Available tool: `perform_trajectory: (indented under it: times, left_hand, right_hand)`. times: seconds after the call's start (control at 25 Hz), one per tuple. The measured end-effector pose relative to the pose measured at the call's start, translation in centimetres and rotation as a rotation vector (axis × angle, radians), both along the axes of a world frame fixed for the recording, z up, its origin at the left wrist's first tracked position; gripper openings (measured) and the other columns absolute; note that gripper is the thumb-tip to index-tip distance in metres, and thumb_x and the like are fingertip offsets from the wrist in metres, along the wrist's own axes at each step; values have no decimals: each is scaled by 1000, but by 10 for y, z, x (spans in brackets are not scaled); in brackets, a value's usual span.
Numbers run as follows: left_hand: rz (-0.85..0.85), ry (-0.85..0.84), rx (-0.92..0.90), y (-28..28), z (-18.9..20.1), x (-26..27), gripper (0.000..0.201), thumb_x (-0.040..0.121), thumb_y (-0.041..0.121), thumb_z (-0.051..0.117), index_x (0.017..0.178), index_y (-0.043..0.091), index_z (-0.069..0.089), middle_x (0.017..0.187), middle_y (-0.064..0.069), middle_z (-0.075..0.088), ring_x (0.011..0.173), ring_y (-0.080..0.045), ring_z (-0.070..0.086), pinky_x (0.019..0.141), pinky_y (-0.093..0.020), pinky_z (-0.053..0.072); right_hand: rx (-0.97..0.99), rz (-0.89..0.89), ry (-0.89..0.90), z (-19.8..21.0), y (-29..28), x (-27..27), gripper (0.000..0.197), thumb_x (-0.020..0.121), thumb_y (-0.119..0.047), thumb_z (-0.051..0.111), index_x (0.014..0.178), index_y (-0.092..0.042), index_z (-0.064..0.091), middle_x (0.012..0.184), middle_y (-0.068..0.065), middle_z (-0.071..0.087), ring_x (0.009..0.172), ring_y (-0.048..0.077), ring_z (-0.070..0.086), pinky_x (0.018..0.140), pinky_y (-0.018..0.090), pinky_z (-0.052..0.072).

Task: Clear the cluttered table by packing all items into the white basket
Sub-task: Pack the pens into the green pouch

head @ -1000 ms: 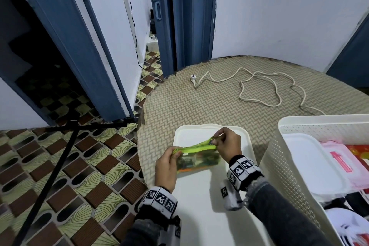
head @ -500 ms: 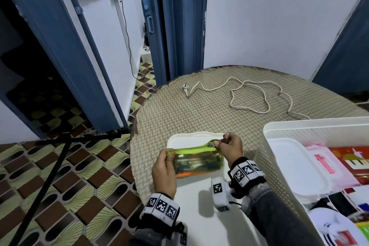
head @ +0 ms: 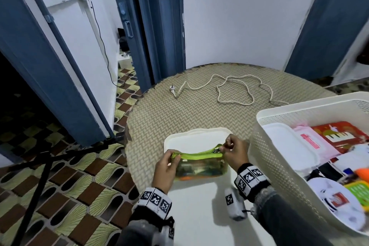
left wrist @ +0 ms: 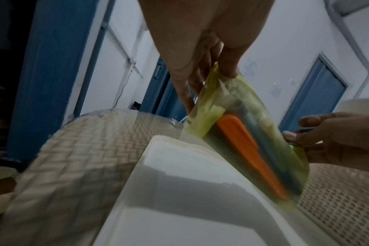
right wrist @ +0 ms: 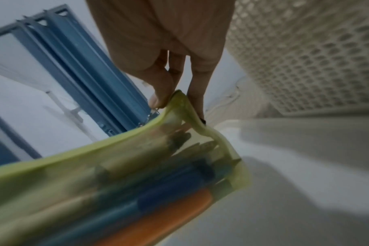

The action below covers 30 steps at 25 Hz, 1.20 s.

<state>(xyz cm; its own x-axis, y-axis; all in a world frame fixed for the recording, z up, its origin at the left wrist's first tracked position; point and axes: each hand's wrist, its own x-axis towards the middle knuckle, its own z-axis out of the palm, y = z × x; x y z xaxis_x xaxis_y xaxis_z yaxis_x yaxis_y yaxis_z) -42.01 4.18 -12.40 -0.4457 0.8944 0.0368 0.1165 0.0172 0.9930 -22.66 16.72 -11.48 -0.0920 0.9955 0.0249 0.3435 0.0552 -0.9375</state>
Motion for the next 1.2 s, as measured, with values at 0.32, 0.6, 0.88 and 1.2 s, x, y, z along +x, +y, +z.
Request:
perform_trajectory:
  times: [0.32, 0.6, 0.88, 1.2]
  left_hand:
    - [-491, 679, -371, 2, -20, 22, 79, 70, 51, 74, 138, 25, 45, 140, 4, 49, 132, -16, 40, 114, -34, 22]
    - [-493, 1201, -419, 11, -18, 47, 71, 84, 44, 65, 146, 30, 32, 134, 0, 54, 121, -23, 49, 97, -30, 32]
    - [-514, 1204, -374, 6, -13, 48, 58, 91, 37, 55, 145, 31, 33, 131, 1, 57, 116, -23, 53, 94, -31, 36]
    - [-521, 1252, -390, 13, -21, 50, 45, 102, 28, 35, 146, 19, 31, 136, -5, 52, 117, -28, 52, 93, -36, 39]
  right_hand:
    - [80, 31, -220, -29, -49, 6, 38, 71, 14, 61, 63, -24, 63, 62, -4, 64, 58, 1, 57, 65, 16, 46]
    - [68, 215, -567, -24, -61, 13, 12, 87, -3, 60, 96, 2, 65, 111, 15, 47, 94, 29, 55, 80, 22, 41]
    - [30, 27, -362, -34, -70, 10, 37, 78, 6, 62, 60, -24, 48, 79, 14, 64, 77, 26, 57, 68, 21, 33]
    - [38, 72, -397, -35, -68, 6, 6, 78, -12, 73, 81, -7, 74, 99, 5, 55, 93, 16, 54, 87, 22, 41]
